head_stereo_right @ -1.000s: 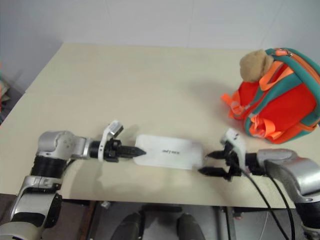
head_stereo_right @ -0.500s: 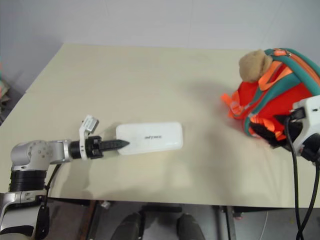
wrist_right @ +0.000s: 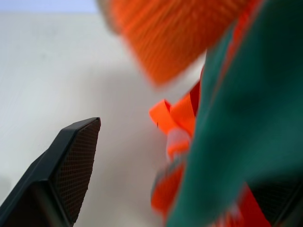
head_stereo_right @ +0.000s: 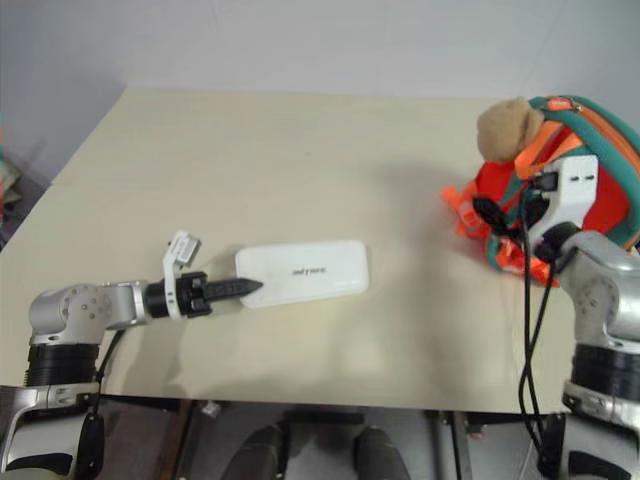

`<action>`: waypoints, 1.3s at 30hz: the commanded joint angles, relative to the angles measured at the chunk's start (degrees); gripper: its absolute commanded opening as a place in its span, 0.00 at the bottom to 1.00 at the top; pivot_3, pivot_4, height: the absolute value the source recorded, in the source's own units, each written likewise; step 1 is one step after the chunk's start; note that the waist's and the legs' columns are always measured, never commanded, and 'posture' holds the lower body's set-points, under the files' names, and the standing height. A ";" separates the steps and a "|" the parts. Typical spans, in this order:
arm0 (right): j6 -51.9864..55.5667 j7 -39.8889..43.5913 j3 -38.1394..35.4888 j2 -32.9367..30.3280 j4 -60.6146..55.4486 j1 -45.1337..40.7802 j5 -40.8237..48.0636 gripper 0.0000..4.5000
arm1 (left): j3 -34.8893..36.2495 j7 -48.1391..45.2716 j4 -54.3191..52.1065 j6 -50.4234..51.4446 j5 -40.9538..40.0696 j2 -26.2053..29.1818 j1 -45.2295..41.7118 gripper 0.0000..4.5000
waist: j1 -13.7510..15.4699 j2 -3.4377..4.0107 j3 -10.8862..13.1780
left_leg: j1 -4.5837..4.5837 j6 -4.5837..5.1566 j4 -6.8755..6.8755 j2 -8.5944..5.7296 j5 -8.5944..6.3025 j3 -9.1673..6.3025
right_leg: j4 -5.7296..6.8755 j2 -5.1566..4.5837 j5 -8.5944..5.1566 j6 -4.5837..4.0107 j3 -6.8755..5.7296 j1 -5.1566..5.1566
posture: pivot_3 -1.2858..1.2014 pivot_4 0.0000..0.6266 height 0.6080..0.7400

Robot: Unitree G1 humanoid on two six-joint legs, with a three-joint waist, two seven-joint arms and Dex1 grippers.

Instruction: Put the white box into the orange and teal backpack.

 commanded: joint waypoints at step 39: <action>34.74 14.23 -2.97 -28.19 -27.15 23.58 73.32 0.00 | 8.75 -1.74 -3.15 -16.42 -3.62 4.69 4.13 0.27 | 0.21 0.02 0.09 | -0.07 0.12 0.04 0.29 -0.04 0.02 | -0.17 0.01 -0.02 -0.04 0.01 0.03 | 0.52 0.24 1.00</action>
